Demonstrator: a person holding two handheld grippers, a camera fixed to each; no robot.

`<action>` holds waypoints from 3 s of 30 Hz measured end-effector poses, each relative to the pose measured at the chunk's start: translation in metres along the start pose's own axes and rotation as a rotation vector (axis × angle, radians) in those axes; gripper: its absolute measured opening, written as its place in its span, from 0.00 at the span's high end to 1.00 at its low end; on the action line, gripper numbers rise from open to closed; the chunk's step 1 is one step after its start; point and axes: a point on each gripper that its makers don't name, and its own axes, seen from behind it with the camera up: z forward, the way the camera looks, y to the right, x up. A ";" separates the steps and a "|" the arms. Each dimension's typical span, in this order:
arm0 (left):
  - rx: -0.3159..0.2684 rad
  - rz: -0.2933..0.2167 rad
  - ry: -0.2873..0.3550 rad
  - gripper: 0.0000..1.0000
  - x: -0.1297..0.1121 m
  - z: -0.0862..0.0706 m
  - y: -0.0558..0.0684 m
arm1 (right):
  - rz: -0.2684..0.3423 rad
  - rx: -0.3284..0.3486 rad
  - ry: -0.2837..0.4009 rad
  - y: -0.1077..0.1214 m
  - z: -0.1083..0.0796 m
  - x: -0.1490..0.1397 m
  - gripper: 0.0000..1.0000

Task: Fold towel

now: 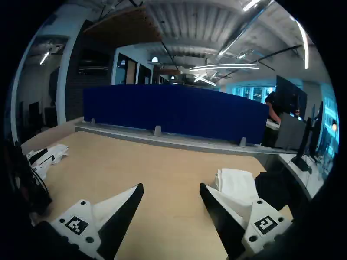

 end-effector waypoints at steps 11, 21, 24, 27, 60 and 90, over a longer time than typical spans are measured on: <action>-0.006 -0.023 -0.014 0.05 -0.009 0.001 0.000 | -0.017 0.003 -0.012 -0.001 0.004 -0.002 0.00; -0.001 -0.045 -0.017 0.06 -0.012 -0.001 -0.004 | -0.021 0.000 -0.016 0.000 0.008 -0.002 0.00; 0.000 -0.058 -0.019 0.06 -0.013 -0.001 -0.006 | -0.021 -0.001 -0.018 -0.001 0.009 -0.002 0.00; 0.002 -0.071 -0.020 0.06 -0.014 -0.001 -0.009 | -0.021 -0.002 -0.017 -0.001 0.009 -0.003 0.00; 0.005 -0.075 -0.023 0.05 -0.014 -0.003 -0.012 | 0.011 0.029 0.094 0.018 -0.020 0.037 0.00; 0.005 -0.075 -0.023 0.05 -0.015 -0.003 -0.013 | 0.174 -0.109 0.202 0.082 0.021 0.006 0.00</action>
